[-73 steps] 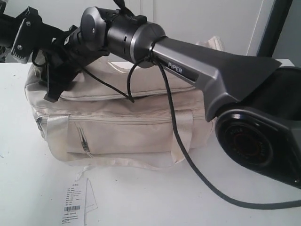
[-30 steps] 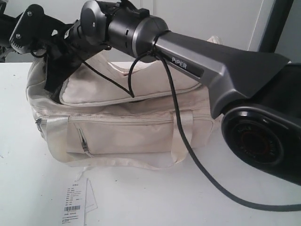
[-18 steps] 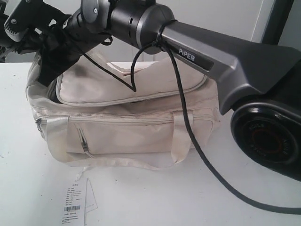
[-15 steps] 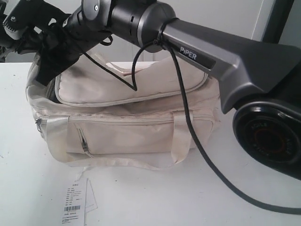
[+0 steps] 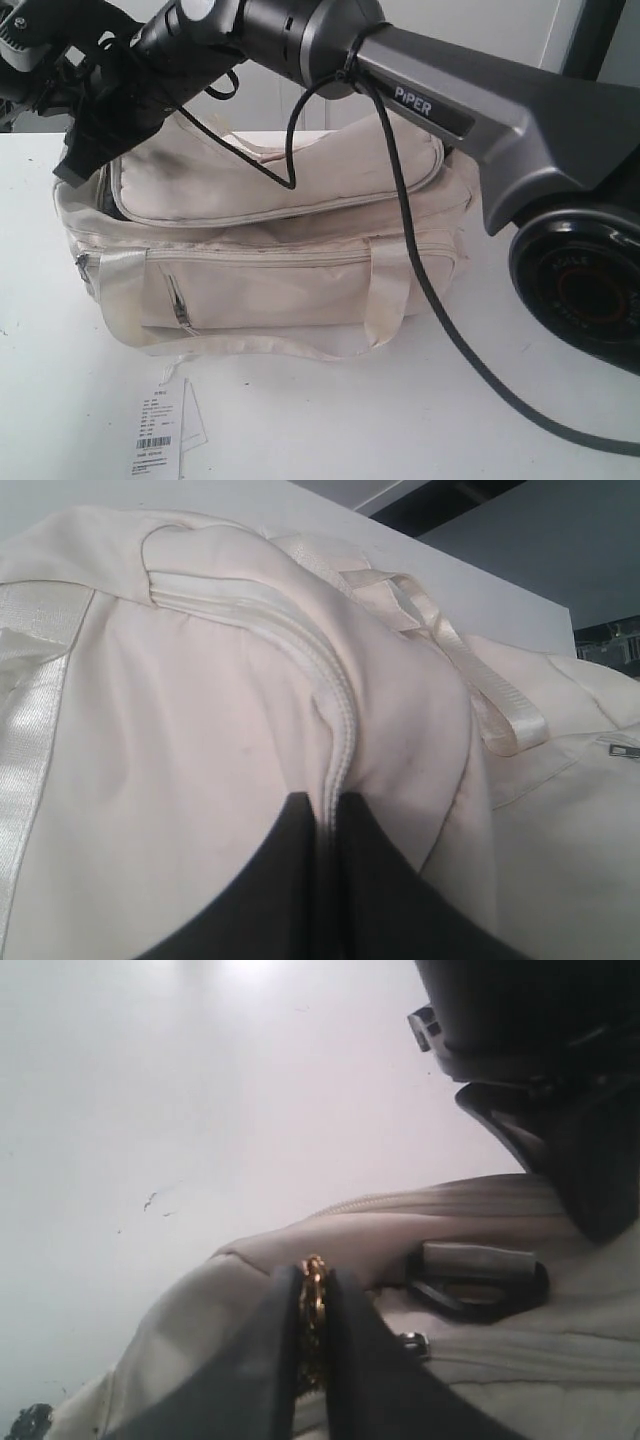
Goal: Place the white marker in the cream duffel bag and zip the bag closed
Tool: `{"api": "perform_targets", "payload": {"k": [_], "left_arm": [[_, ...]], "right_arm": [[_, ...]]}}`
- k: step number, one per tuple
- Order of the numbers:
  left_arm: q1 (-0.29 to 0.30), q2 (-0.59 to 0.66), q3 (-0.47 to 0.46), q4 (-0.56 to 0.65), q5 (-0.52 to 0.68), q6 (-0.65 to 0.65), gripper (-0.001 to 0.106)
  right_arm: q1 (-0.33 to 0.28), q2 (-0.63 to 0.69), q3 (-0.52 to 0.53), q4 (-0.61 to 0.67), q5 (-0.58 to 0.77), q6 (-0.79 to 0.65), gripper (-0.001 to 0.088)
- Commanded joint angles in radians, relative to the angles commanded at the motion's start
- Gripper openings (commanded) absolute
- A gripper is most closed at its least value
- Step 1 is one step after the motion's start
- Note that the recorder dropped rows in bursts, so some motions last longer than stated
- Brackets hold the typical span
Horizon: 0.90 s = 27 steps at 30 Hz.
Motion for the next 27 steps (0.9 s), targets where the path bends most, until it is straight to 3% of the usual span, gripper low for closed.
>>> {"api": "perform_targets", "payload": {"k": [27], "left_arm": [[0.000,0.000,0.000,0.016,-0.004,0.000,0.000]], "right_arm": [[0.000,-0.025,0.000,0.050,0.145,-0.047,0.0000]]}}
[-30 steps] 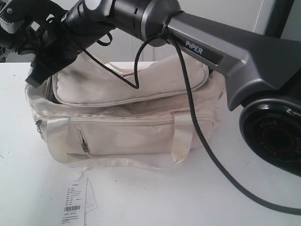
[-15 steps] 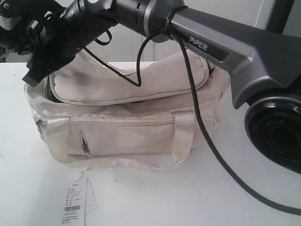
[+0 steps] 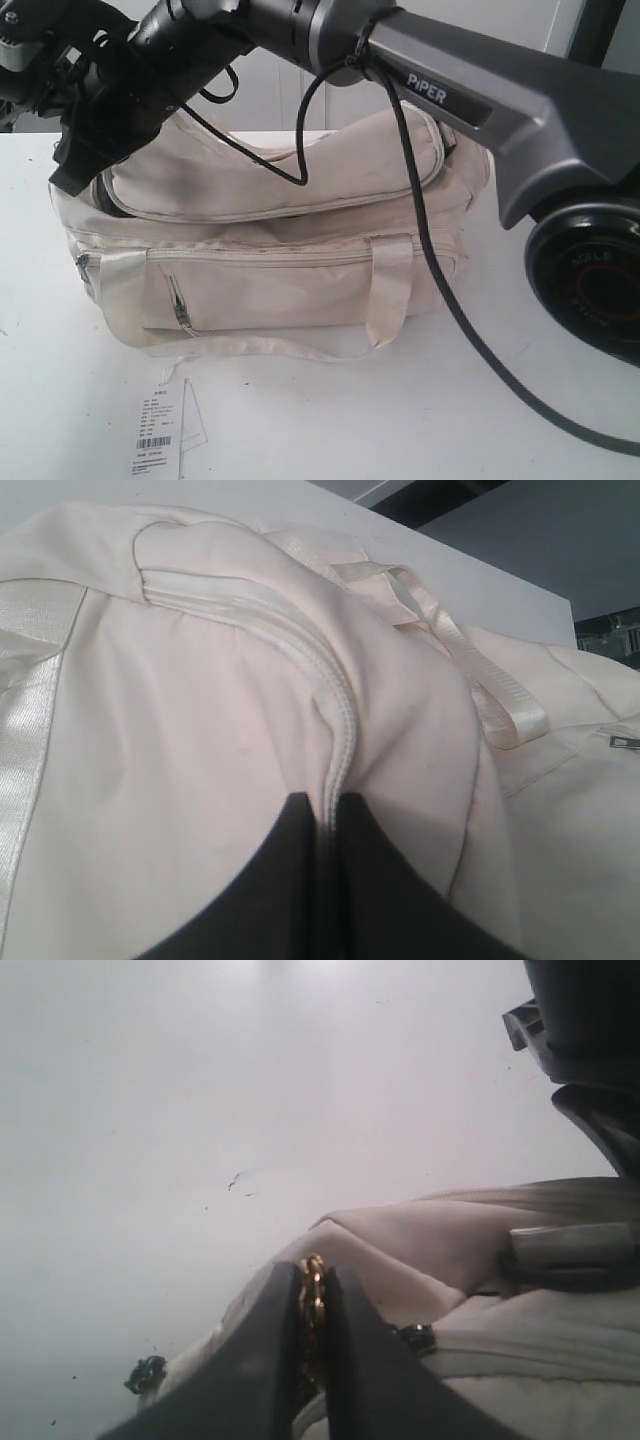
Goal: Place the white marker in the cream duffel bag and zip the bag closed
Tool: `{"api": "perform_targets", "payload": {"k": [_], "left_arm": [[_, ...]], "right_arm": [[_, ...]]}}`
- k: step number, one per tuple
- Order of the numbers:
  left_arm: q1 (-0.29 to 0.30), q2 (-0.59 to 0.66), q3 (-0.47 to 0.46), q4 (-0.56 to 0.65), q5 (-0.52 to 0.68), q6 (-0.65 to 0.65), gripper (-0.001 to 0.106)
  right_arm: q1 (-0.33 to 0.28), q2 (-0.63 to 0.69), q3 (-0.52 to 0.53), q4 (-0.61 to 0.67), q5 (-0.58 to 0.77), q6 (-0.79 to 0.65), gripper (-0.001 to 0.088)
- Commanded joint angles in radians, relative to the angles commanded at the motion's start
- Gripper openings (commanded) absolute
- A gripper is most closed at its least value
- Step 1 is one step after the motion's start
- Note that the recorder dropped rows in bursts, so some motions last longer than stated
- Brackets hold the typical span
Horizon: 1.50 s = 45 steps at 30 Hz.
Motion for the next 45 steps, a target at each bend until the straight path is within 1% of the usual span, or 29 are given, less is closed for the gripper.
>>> {"api": "perform_targets", "payload": {"k": [39,45], "left_arm": [[0.000,0.000,0.000,0.007,-0.003,0.005,0.000],[0.000,0.000,0.000,0.007,-0.003,0.005,0.000]], "right_arm": [[0.000,-0.015,0.000,0.005,0.184,-0.020,0.0000],[0.000,-0.031,0.000,-0.018,0.196,-0.020,0.0000]]}}
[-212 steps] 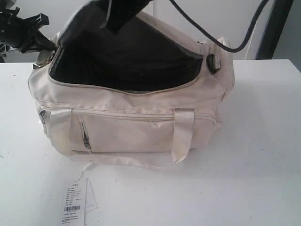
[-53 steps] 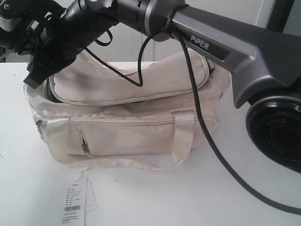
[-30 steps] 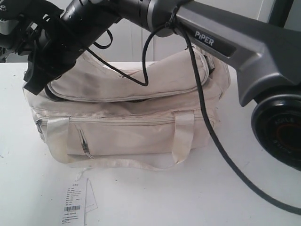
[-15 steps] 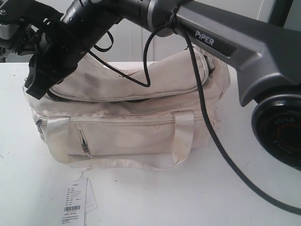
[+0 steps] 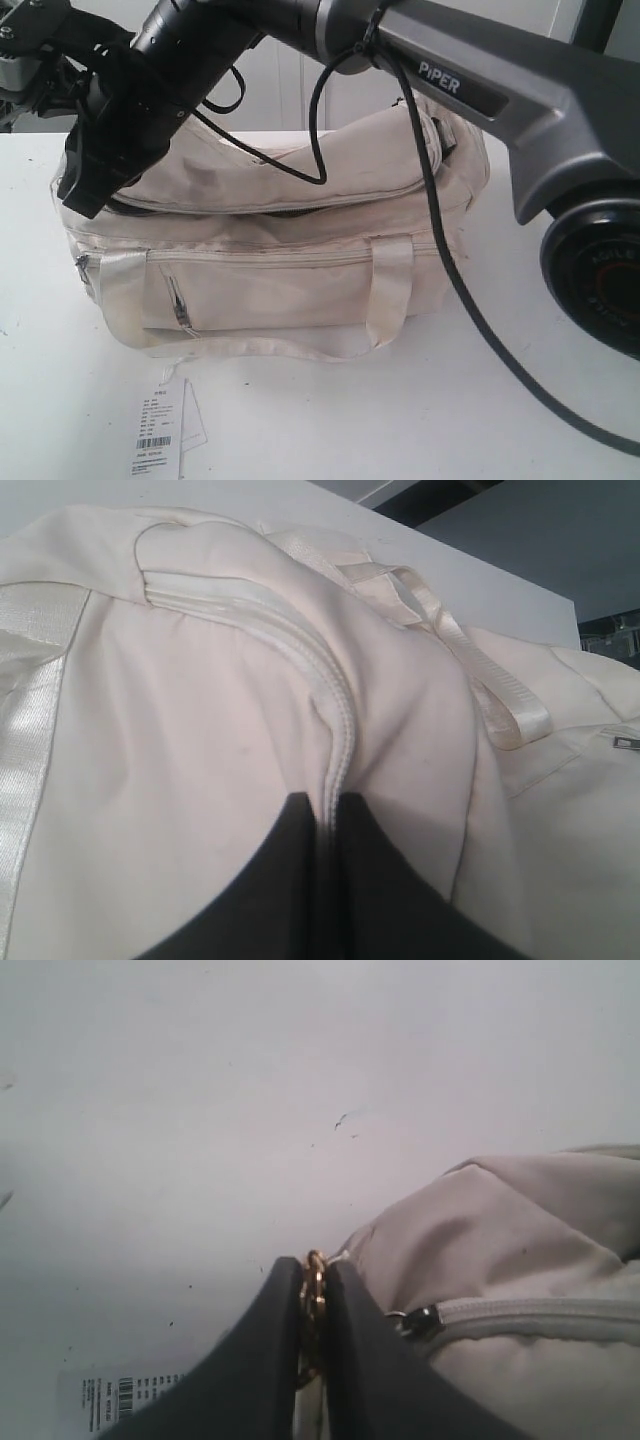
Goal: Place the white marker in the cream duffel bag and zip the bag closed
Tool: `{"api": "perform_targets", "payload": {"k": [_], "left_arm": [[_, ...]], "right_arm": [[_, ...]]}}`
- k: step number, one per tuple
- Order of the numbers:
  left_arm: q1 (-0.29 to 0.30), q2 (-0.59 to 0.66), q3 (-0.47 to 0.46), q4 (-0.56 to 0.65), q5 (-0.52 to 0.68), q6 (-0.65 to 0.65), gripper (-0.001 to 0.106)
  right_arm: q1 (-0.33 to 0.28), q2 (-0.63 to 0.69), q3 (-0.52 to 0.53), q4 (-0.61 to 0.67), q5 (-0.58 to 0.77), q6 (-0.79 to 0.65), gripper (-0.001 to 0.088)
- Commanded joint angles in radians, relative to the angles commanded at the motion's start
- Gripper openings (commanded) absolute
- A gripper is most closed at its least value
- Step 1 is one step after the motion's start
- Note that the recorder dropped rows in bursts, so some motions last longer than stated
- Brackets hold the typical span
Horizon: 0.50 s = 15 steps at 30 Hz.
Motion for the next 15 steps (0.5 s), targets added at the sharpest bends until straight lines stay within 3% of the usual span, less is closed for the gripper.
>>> {"api": "perform_targets", "payload": {"k": [15], "left_arm": [[0.000,0.000,0.000,0.007,0.000,0.000,0.000]], "right_arm": [[0.000,-0.008,0.000,-0.042,0.035,0.006,0.0000]]}}
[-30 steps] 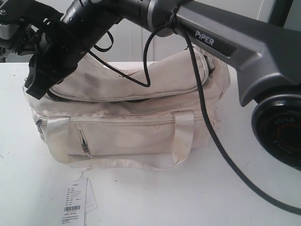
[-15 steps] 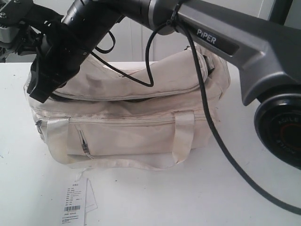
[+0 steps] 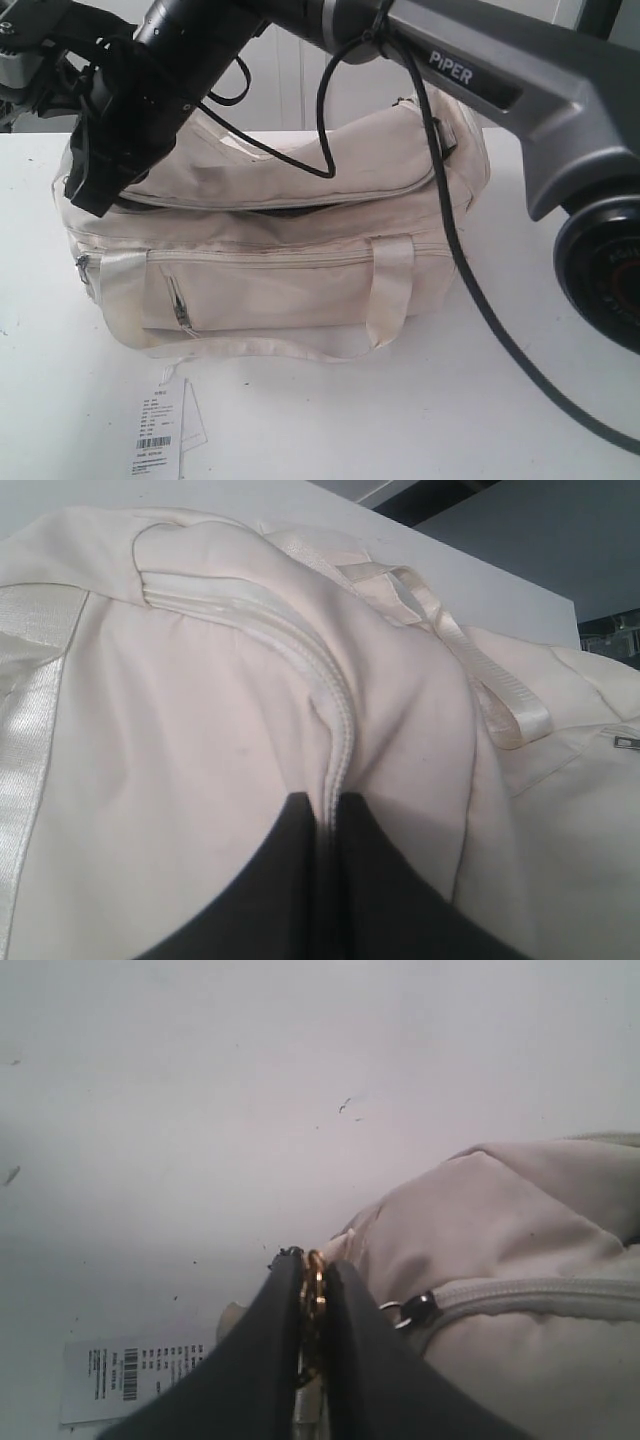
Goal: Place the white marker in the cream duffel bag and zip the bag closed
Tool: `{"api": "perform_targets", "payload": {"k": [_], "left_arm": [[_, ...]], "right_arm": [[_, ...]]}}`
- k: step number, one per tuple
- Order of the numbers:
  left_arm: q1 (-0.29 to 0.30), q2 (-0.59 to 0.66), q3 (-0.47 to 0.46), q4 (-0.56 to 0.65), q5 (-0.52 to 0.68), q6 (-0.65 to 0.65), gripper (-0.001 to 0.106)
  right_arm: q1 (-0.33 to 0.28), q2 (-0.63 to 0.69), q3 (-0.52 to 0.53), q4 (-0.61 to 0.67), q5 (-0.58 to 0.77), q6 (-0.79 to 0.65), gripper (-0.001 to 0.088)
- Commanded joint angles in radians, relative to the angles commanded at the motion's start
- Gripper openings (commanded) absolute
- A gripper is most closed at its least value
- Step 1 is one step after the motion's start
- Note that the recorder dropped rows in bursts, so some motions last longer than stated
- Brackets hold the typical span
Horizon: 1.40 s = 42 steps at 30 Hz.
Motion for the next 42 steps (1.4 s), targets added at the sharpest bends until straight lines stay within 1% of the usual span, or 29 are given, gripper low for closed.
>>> {"api": "perform_targets", "payload": {"k": [7,14,24,29,32,36,38,42], "left_arm": [[0.000,0.000,0.000,0.000,0.000,0.000,0.000],[0.000,0.000,0.000,0.000,-0.003,0.000,0.000],[0.000,0.000,0.000,0.000,-0.003,0.000,0.000],[0.000,0.000,0.000,0.000,-0.005,0.000,0.000],[0.000,0.000,0.000,0.000,-0.005,0.000,0.000],[0.002,0.000,0.000,0.000,-0.011,0.000,0.000],[0.002,0.000,0.000,0.000,-0.011,0.000,0.000],[0.002,0.000,0.000,0.000,-0.011,0.000,0.000]], "right_arm": [[0.000,0.000,0.000,-0.007,0.000,0.017,0.0000],[0.000,-0.008,0.000,-0.054,0.000,0.059,0.0000],[0.000,-0.014,0.004,-0.049,0.000,0.111,0.0000],[0.000,-0.014,0.004,-0.051,0.000,0.165,0.0000],[0.000,-0.014,0.004,-0.066,0.000,0.235,0.0000],[0.000,-0.014,0.004,-0.074,0.000,0.282,0.0000],[0.000,-0.014,0.004,-0.074,0.000,0.284,0.0000],[0.000,-0.014,0.004,-0.094,0.000,0.351,0.0000]]}}
